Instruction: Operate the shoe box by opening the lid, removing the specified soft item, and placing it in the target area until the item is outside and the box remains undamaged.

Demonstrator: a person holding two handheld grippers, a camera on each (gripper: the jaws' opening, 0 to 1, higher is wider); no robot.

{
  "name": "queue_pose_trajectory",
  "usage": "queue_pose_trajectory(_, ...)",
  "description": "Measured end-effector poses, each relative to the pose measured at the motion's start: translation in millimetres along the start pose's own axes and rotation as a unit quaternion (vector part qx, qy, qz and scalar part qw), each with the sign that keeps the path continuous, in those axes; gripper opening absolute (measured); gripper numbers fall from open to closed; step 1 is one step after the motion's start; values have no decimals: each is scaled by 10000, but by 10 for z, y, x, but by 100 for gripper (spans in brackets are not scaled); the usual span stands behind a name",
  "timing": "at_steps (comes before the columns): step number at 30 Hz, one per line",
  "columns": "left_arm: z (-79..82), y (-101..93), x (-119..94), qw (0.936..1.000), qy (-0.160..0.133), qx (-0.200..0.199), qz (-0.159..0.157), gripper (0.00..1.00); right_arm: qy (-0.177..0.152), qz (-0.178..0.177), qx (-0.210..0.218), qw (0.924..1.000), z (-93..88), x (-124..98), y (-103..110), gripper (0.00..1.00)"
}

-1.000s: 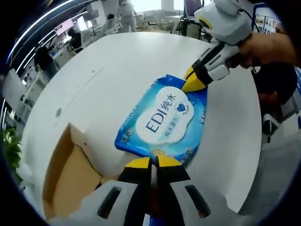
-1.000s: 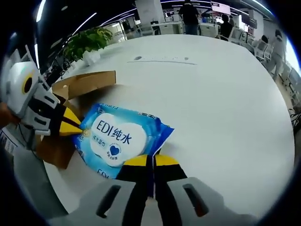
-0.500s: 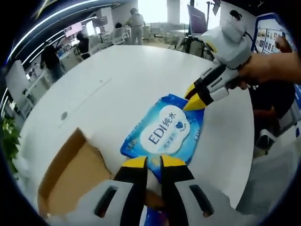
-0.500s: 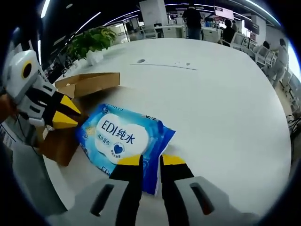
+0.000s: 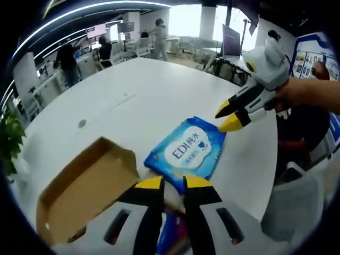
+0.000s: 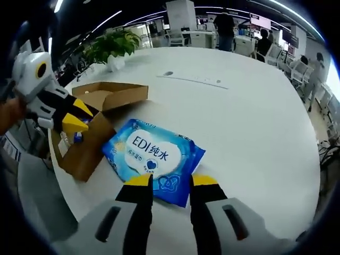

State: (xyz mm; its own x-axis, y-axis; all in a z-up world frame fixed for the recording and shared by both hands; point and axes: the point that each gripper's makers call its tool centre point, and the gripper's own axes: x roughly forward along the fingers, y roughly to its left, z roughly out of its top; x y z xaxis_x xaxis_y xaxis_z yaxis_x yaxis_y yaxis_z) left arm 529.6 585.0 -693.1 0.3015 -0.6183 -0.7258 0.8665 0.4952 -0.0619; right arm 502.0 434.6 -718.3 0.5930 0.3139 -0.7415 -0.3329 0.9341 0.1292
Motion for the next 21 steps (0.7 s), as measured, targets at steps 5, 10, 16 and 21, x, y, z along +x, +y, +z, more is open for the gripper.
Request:
queue_pose_trajectory(5,-88,65,-158,9999,-86,-111,44,13,-29,32,-207,9998,77,-116,136,27)
queue_pose_trajectory(10,-167,128,-285,9996,-151,-222,74,13,-57,89,-445,9990,151,-192,267,29)
queue_pose_trajectory(16,-283,185,-395,9995,-168,-246,87,15,-116,203,-650,9976,265,-225,363,30)
queue_pose_trajectory(21,-381,228,-484,9994,-220,-248,2,10,-157,308,-858,9957,347,-232,488,31)
